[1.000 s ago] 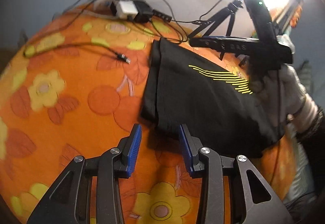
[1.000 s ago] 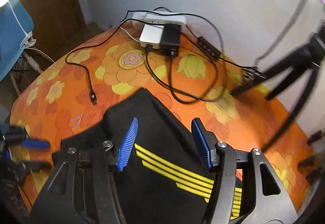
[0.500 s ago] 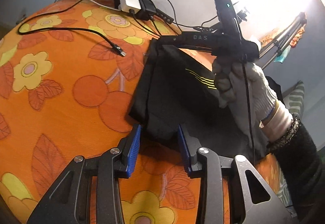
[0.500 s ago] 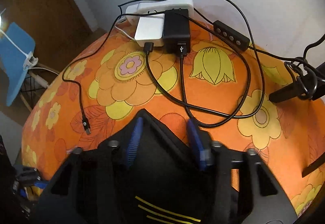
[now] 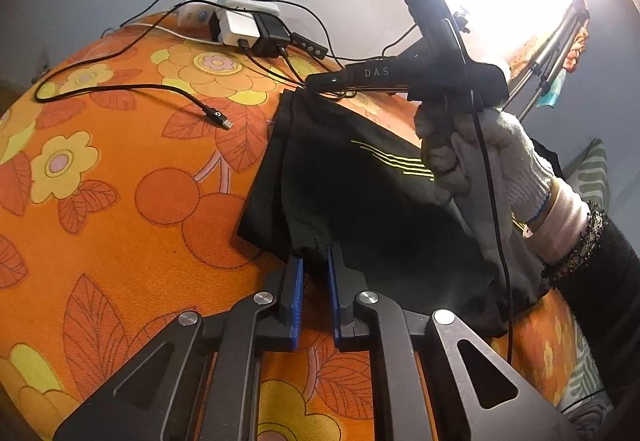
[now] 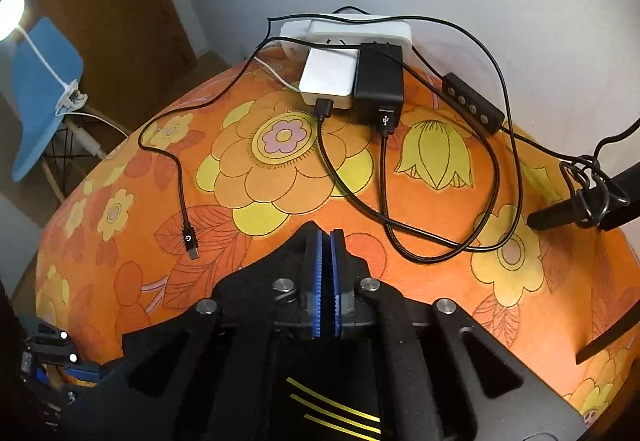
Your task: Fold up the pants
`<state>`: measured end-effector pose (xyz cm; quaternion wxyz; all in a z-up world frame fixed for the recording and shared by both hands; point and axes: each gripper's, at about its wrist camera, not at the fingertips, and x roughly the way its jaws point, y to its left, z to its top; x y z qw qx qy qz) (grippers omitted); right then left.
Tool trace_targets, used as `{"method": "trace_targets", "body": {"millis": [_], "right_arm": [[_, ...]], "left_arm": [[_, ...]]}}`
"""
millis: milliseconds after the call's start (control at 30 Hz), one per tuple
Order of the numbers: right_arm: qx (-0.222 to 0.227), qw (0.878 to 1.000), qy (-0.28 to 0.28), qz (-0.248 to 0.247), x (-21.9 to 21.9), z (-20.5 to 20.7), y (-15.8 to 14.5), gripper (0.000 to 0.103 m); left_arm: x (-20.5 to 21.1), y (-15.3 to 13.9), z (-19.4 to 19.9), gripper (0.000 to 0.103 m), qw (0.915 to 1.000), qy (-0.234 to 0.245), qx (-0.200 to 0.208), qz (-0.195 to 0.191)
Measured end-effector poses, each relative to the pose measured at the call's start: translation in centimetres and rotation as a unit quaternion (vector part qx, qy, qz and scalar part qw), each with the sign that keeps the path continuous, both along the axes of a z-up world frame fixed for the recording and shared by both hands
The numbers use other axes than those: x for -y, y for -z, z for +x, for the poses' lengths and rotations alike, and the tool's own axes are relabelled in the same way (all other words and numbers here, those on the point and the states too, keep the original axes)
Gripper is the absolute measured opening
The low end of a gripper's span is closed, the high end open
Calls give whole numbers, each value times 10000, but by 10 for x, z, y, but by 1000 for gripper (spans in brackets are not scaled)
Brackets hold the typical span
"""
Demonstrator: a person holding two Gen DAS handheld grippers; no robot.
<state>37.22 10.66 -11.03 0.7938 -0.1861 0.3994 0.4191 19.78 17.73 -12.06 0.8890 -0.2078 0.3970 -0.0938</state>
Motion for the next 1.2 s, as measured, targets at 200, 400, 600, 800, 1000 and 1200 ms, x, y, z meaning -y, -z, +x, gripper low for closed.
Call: {"method": "trace_targets", "body": {"millis": [200,400,600,800,1000,1200], "right_arm": [[-25,10000,51,-77,-4,8,7,57],[108,9994,-161,-302,-15,-1,17,6],[458,9988,2,-146,-9,-8,1,4],[541,9980,-11,-333,-9,-10,-2,4],[570,9981,21,-215,-10,-7,-8,4],[625,9977,60,-264,-26,2,-6,4]], "left_arm": [[1,1,-3,9,10000,15,26,6],[1,0,-3,9,10000,27,87,15],[-1,-8,-7,8,9996,54,258,61],[-2,-13,-8,8,9994,64,334,103],[-4,-12,-8,8,9993,51,356,115],[-10,-8,-3,8,9993,-30,338,133]]}}
